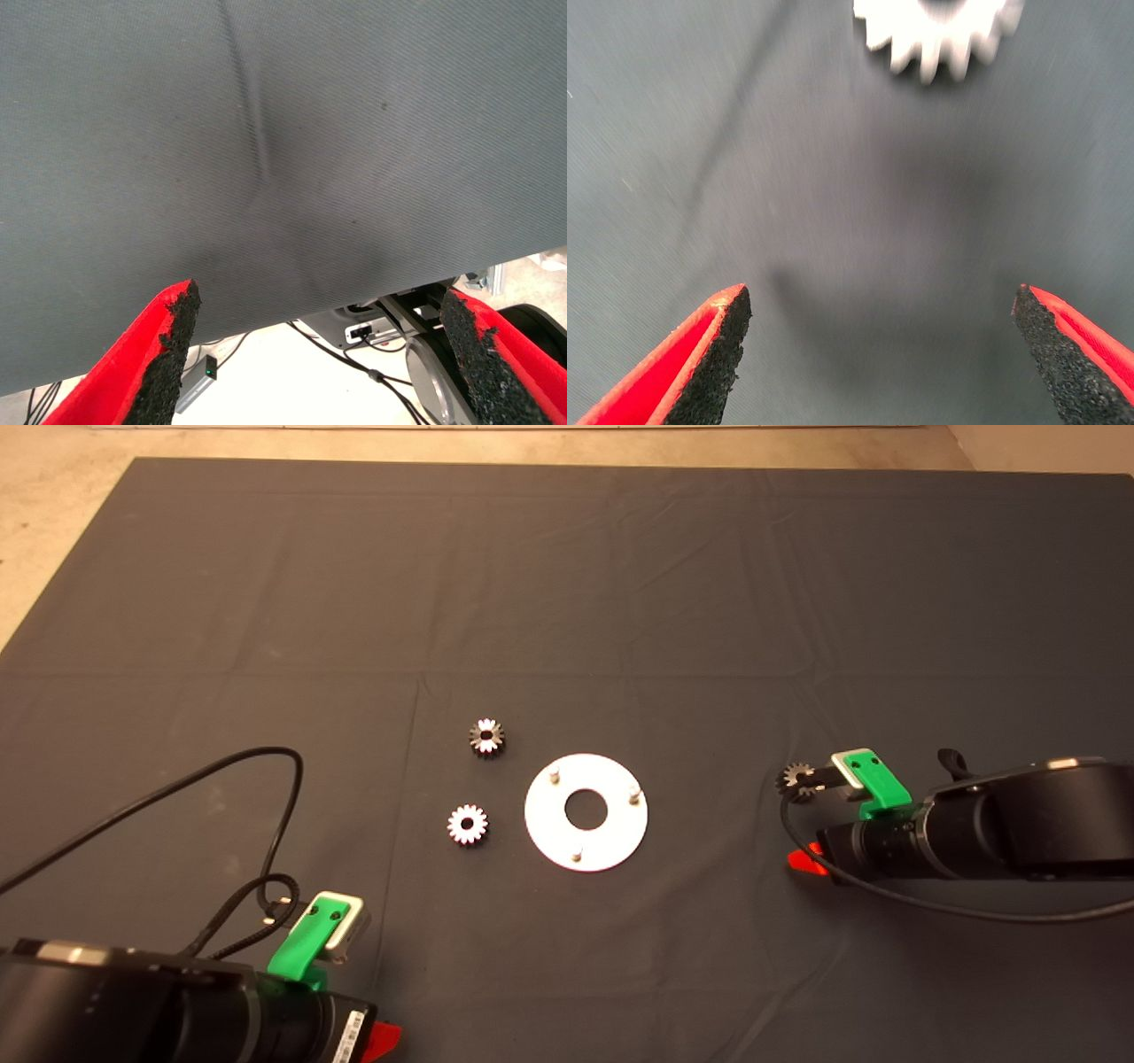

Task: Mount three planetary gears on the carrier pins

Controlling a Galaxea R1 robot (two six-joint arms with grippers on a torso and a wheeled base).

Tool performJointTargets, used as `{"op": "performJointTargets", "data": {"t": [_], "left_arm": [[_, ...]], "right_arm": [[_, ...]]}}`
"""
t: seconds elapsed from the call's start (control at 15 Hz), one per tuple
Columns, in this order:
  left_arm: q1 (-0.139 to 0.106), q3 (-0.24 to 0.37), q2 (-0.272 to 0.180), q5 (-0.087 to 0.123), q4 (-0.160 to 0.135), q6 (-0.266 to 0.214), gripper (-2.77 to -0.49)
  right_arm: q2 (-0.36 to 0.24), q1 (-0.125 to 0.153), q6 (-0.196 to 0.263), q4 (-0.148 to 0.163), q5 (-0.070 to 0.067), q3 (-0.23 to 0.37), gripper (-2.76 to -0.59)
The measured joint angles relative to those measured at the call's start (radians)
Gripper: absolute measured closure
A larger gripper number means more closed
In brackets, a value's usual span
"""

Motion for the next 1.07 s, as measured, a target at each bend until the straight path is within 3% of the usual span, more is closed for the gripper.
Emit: {"op": "performJointTargets", "data": {"t": [0.27,0.67,0.93,1.0,1.07], "left_arm": [[0.001,0.000,-0.001,0.000,0.001,0.000,-1.92],[0.001,0.000,-0.002,0.000,0.001,0.000,-1.92],[0.001,0.000,-0.002,0.000,0.001,0.000,-1.92],[0.001,0.000,-0.002,0.000,0.001,0.000,-1.92],[0.001,0.000,-0.002,0.000,0.001,0.000,-1.92]], "right_arm": [[0.000,0.073,0.000,-0.002,-0.003,-0.002,-2.21],[0.000,0.079,0.000,-0.002,-0.003,-0.031,-2.21],[0.000,0.079,-0.001,-0.002,-0.003,-0.085,-2.21],[0.000,0.079,-0.001,-0.003,0.003,-0.094,-2.21],[0.000,0.079,-0.001,-0.003,0.020,-0.101,-2.21]]}}
